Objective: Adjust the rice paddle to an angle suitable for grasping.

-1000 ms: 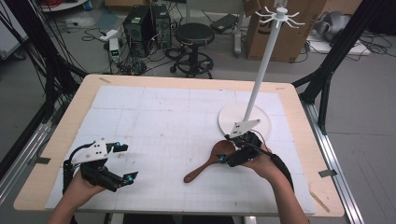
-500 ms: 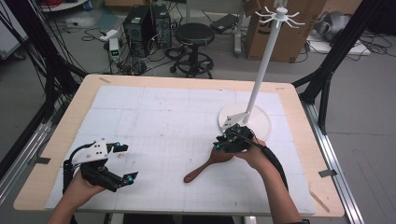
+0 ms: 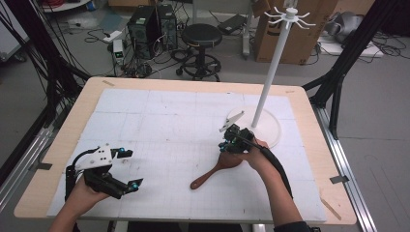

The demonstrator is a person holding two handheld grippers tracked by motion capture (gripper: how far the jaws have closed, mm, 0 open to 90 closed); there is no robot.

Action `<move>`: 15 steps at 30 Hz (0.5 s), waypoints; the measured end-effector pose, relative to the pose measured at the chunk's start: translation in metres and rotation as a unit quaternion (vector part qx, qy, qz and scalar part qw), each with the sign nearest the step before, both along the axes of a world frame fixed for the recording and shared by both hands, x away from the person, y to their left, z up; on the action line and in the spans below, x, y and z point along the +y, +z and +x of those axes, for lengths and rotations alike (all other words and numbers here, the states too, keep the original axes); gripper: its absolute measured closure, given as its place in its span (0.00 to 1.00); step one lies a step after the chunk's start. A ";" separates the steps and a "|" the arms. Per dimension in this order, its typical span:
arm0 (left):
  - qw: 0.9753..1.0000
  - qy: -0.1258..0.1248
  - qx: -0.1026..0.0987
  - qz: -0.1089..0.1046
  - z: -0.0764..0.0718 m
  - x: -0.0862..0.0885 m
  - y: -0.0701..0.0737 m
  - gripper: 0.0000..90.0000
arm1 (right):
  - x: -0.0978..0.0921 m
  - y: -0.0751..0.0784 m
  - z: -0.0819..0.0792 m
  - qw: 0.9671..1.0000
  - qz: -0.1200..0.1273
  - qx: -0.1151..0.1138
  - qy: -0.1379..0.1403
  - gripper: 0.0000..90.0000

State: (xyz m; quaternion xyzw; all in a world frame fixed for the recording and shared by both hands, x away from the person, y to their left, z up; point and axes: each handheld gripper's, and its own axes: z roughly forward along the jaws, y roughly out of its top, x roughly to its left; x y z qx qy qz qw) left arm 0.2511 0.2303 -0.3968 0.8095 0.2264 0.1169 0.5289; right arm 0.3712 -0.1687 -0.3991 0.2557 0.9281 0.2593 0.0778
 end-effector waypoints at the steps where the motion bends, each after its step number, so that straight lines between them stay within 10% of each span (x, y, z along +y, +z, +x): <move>1: 1.000 0.000 0.000 0.000 0.000 0.000 0.000 0.02 | 0.001 -0.002 0.000 1.000 -0.005 0.000 0.000 1.00; 15: 1.000 0.001 0.003 0.005 0.001 0.000 -0.002 0.02 | 0.012 -0.007 0.017 0.999 -0.028 0.013 -0.041 1.00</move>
